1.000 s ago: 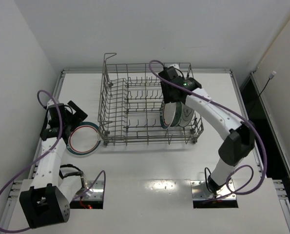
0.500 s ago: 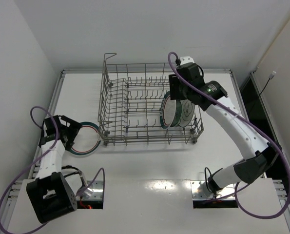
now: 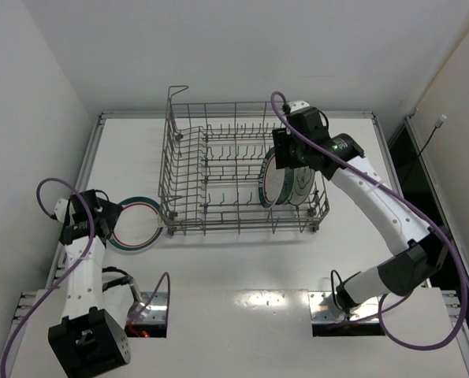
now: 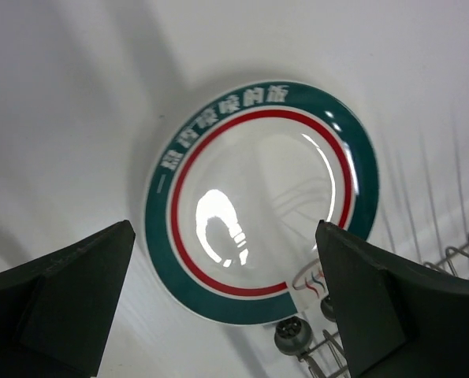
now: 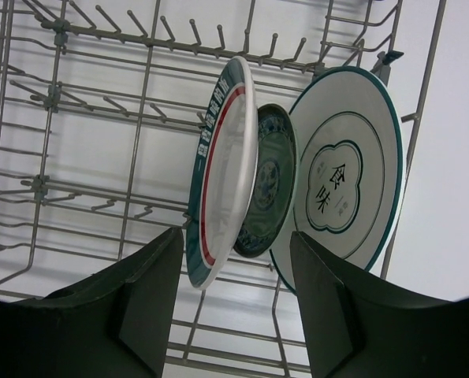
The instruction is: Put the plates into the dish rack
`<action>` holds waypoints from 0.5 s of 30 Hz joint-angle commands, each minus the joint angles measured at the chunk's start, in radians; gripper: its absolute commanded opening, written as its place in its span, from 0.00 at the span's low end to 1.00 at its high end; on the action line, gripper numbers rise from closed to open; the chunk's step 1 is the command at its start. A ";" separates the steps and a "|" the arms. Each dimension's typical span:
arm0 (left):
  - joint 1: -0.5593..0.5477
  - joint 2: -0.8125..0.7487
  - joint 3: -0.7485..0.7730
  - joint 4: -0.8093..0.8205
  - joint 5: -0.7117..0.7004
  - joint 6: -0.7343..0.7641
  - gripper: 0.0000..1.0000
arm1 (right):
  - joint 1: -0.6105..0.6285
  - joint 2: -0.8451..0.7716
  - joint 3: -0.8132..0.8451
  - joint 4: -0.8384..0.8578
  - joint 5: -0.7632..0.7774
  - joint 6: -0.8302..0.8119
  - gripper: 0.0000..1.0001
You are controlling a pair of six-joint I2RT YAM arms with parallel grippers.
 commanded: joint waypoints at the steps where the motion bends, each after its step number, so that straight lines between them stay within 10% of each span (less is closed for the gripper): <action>1: -0.006 -0.036 0.025 -0.084 -0.116 -0.056 1.00 | -0.015 -0.008 -0.006 0.044 -0.054 -0.022 0.54; 15: 0.014 0.174 -0.071 -0.039 0.073 -0.141 0.97 | -0.024 0.021 0.025 0.007 -0.090 -0.022 0.54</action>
